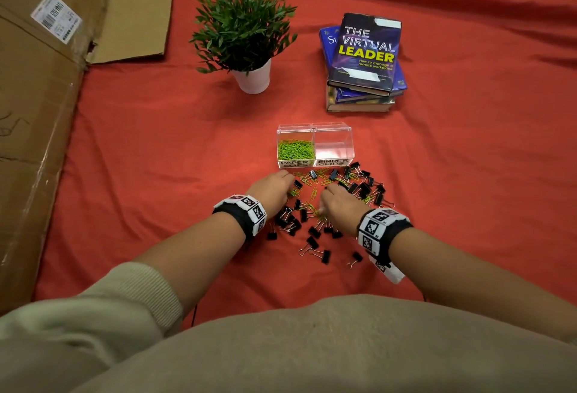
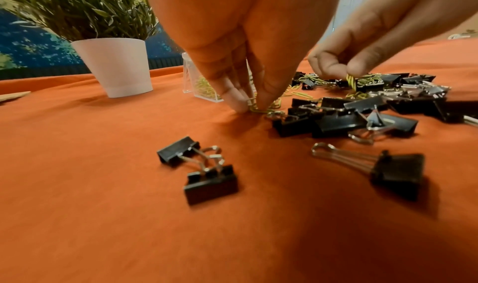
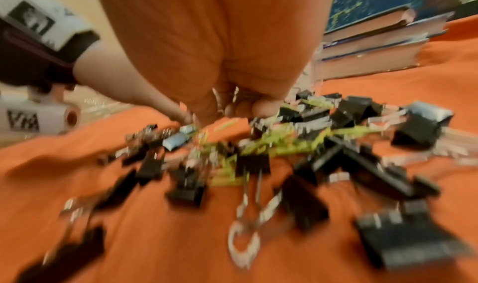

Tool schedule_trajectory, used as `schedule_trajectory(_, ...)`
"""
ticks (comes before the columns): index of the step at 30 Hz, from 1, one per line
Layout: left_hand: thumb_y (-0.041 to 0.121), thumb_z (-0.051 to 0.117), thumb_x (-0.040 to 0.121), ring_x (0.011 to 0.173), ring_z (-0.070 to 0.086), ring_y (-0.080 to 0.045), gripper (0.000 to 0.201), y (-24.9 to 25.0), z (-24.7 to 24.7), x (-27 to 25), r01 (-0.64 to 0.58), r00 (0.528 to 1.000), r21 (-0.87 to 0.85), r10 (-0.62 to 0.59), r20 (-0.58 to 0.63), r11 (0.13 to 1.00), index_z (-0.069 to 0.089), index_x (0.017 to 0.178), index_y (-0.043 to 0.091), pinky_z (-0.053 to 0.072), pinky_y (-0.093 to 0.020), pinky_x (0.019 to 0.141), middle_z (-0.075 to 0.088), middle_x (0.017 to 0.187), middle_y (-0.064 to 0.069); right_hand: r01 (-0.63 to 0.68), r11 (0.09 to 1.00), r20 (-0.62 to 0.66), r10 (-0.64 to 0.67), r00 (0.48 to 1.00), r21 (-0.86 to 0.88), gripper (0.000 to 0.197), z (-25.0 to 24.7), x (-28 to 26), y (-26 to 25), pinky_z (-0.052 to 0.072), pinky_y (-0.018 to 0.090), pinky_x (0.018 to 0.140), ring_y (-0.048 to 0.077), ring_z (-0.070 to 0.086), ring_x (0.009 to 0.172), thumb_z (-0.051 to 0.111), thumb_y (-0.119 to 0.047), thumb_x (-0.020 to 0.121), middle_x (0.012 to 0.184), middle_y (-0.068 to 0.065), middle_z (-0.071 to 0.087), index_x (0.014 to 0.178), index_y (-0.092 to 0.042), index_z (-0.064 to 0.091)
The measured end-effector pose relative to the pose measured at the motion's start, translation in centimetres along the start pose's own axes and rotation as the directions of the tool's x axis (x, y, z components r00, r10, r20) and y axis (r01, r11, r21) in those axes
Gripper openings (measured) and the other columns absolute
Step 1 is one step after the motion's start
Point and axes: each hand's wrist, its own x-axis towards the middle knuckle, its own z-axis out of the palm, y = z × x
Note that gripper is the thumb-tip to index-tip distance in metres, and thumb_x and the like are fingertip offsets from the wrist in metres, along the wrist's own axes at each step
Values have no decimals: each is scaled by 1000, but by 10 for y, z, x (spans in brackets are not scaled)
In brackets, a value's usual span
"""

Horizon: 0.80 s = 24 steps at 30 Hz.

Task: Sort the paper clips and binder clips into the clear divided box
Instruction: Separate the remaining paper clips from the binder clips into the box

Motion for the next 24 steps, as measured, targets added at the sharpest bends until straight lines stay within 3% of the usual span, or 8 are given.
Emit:
schedule_trajectory(3,-1,47,86,99,57,-29,32,-2,3,0,34,999,0,-34,9,999,56,115,7,50,-40,74,55,113,-9,-84,994,128,75,989,68,6,-32,2,-3,46,21,70,12,53,80,48,-15,95,96,0,56,97,-12,52)
schedule_trajectory(6,2,47,88,97,57,-31,26,-3,8,-1,42,999,40,-43,9,998,56,112,4,51,-42,74,53,107,-11,-98,985,88,86,992,140,10,-63,10,-8,44,18,60,11,56,73,48,-22,96,87,-1,60,94,-13,54)
schedule_trajectory(10,6,45,89,102,53,-31,20,-1,8,-3,59,998,65,-60,14,996,54,107,2,46,-42,75,52,106,-13,-126,968,-94,150,984,215,12,-94,40,-23,47,24,64,16,56,73,50,-19,96,83,0,58,94,-10,56)
schedule_trajectory(17,0,44,89,106,49,-32,21,0,8,-7,54,998,100,-56,21,994,51,109,1,46,-43,84,53,109,-15,-202,978,-41,205,978,57,23,-101,82,-41,49,34,83,27,61,96,50,-12,95,111,18,64,112,2,56)
schedule_trajectory(21,4,44,90,109,49,-30,19,-4,2,-9,81,997,15,-81,-5,997,53,108,4,45,-43,92,57,113,-14,-157,979,-107,171,979,131,25,-95,84,-39,51,35,86,28,62,102,56,-15,92,116,15,63,115,-7,60)
schedule_trajectory(24,7,46,92,109,51,-27,17,-4,-13,-7,71,993,-125,-83,-89,990,57,104,6,43,-37,93,61,111,-12,-71,977,-234,119,965,203,25,-93,73,-34,52,33,85,24,62,99,53,-11,91,115,11,64,114,-11,63)
